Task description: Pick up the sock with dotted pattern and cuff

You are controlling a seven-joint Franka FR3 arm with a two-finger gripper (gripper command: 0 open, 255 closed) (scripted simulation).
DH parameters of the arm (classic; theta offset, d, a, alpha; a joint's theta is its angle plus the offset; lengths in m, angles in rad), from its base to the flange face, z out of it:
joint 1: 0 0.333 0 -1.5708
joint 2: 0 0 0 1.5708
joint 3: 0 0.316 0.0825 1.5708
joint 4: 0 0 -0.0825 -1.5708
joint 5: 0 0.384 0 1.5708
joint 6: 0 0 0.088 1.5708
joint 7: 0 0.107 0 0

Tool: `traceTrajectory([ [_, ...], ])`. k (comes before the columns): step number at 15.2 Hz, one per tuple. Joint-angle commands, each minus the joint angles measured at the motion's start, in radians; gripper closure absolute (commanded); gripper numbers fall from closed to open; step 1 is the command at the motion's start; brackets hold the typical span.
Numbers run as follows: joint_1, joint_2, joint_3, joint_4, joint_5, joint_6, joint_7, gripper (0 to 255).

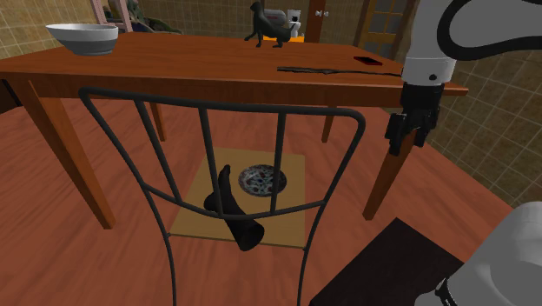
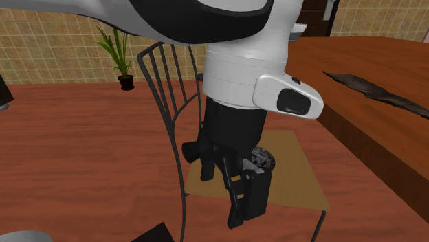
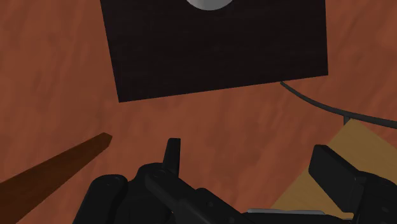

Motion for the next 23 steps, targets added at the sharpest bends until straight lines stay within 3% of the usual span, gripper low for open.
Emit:
traceTrajectory([
  [1,0.000,0.000,0.000,0.000,0.000,0.000,0.000,0],
  [13,0.096,0.286,0.158,0.029,0.131,0.296,0.160,0],
  [23,0.155,0.600,0.271,0.188,0.150,0.491,0.289,0],
])
